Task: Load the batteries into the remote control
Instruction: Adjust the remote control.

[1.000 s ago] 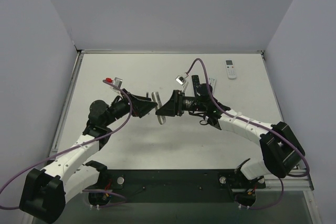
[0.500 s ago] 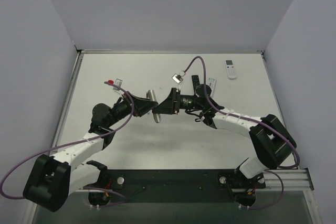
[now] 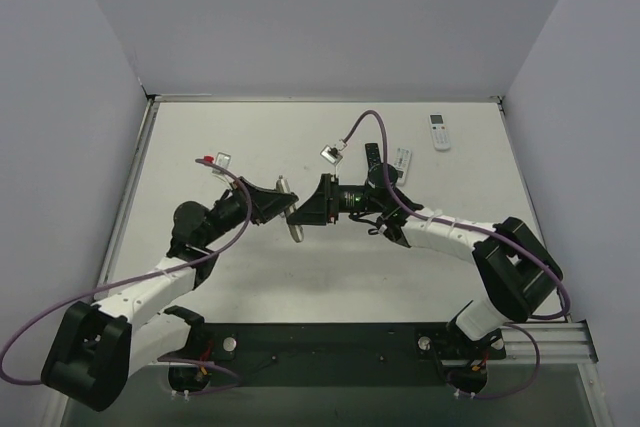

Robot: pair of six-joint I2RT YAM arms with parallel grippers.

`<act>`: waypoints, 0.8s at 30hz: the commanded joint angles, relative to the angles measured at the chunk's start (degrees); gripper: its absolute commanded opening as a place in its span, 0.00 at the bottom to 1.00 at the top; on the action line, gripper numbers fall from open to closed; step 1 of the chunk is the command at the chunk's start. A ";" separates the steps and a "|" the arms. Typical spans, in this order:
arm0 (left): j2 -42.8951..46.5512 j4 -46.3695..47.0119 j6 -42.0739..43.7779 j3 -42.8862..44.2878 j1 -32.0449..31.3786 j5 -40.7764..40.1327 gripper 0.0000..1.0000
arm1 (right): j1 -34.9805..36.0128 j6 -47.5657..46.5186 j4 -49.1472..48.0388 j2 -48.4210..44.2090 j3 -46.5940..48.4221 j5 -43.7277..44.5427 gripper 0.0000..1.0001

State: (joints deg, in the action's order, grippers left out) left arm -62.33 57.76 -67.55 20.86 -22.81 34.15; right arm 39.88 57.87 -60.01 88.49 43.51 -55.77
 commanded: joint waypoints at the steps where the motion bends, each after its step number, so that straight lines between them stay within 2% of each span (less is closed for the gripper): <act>1: 7.20 -18.81 7.50 4.78 -0.75 -5.30 0.00 | 0.20 -9.51 6.20 -3.67 1.32 1.71 0.47; 3: 10.89 -32.45 11.97 6.64 -1.79 -12.65 0.00 | 0.29 -13.81 15.12 -6.64 1.41 5.38 0.49; 5: 13.10 -38.83 13.67 8.58 -2.68 -17.43 0.00 | 0.90 -21.01 21.74 -8.94 1.84 9.42 0.53; 6: 14.85 -43.30 14.54 9.10 -3.38 -21.89 0.00 | 1.25 -23.13 28.13 -11.12 2.11 13.97 0.55; 9: 16.88 -49.82 14.90 11.04 -4.08 -26.23 0.00 | 3.45 -29.73 34.41 -14.56 2.29 20.15 0.63; 17: 16.36 -55.91 10.52 12.45 -5.58 -33.09 0.00 | 14.42 -40.81 37.77 -19.32 1.49 40.10 0.65; 24: 16.88 -55.39 7.70 11.31 -6.11 -33.71 0.00 | 20.05 -43.01 36.01 -16.34 2.37 51.80 0.58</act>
State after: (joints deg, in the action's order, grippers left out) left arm -46.28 1.10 -57.80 30.68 -28.40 2.17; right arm 57.65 18.28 -22.46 70.76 43.72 -14.41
